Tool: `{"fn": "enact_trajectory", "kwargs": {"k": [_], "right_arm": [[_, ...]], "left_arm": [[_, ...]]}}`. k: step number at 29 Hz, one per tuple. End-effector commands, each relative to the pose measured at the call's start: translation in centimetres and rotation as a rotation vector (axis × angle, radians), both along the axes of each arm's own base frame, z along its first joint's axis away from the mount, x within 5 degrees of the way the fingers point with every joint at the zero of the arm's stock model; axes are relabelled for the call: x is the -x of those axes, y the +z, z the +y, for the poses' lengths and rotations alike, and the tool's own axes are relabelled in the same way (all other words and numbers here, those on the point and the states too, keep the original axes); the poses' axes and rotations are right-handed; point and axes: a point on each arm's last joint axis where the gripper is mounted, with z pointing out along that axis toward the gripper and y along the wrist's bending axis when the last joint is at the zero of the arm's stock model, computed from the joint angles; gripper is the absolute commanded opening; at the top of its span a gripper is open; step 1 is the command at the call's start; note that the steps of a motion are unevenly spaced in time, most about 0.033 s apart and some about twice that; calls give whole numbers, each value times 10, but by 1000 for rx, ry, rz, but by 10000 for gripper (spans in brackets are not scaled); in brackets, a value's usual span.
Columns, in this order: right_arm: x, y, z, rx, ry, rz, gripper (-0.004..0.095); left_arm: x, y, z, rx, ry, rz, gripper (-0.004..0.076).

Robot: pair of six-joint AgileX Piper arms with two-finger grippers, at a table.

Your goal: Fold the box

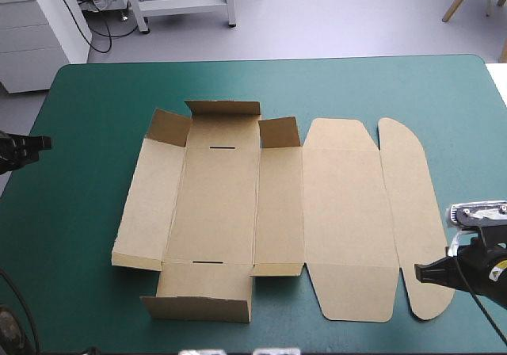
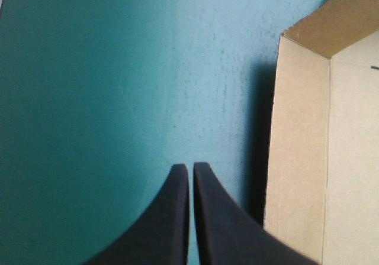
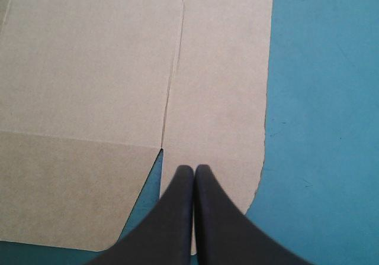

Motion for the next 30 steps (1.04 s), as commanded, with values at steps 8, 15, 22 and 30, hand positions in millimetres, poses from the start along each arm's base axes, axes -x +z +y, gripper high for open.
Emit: {"fn": "enact_trajectory", "kwargs": {"k": [8, 15, 22, 30], "right_arm": [[-4, 8, -1, 0, -9, -91, -19], [-5, 9, -1, 0, -9, -95, -19], [-6, 10, -1, 0, -10, -115, -19], [-7, 10, -1, 1, -9, -120, -19]], "left_arm": [[-12, -10, 2, 108, 5, 37, 332], [-23, -42, 6, 203, 0, 132, 734], [-29, -90, 3, 319, -61, 232, 734], [-31, -135, -23, 437, -205, 312, 734]]}}
